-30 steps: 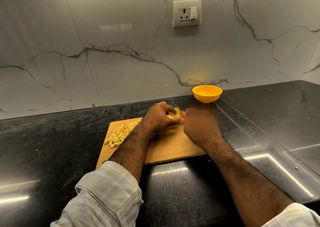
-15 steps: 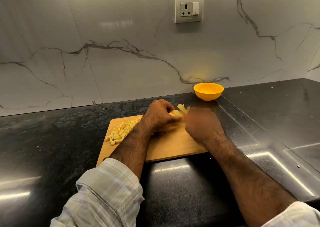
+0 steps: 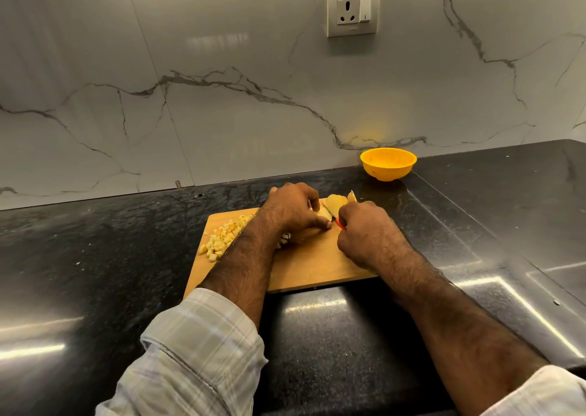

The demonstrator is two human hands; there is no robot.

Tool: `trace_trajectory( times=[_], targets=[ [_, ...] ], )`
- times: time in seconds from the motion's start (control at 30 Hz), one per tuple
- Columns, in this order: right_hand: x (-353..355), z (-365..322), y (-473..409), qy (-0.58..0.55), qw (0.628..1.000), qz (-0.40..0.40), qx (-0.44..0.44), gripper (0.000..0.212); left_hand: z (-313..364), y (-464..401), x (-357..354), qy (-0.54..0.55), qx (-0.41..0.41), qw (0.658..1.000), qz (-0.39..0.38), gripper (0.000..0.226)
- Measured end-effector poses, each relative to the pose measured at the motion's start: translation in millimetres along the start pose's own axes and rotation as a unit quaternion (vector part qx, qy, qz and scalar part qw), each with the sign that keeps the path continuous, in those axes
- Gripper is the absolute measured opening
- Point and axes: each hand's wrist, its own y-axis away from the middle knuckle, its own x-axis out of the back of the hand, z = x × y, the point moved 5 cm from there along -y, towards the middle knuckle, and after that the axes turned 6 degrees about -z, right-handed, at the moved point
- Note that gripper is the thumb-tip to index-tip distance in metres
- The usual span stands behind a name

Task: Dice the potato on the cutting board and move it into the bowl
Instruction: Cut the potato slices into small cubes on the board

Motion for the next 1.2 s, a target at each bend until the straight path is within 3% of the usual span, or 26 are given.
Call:
trace_trajectory(
  times=[0.43,0.63,0.83,0.97,1.2],
  targets=[
    [-3.9,3.2,5.1,-0.012,0.999,-0.038,0.001,0.043,-10.4,23.7,-1.0,-0.05,-0.036,0.998,-0.008,0.039],
    [-7.4,-5.0,10.4,0.019,0.998,-0.051,0.015,0.044,-6.8,27.6,-7.2,-0.036,-0.034,0.997,0.058,0.048],
    [-11.2,-14.8,11.7,0.009,0.998,-0.054,0.041,0.046,-31.1,23.2,-2.3,0.019,-0.017,1.0,0.002,0.039],
    [-9.5,-19.5,13.9,-0.001,0.998,-0.025,0.054,0.044,-31.3,23.1,-3.6,0.02,-0.013,1.0,-0.003,0.04],
    [-15.8,-34.4,18.5,0.048,0.996,-0.058,0.039,0.036,-26.5,24.2,-3.3,0.0,-0.016,1.0,-0.001,0.043]
  ],
)
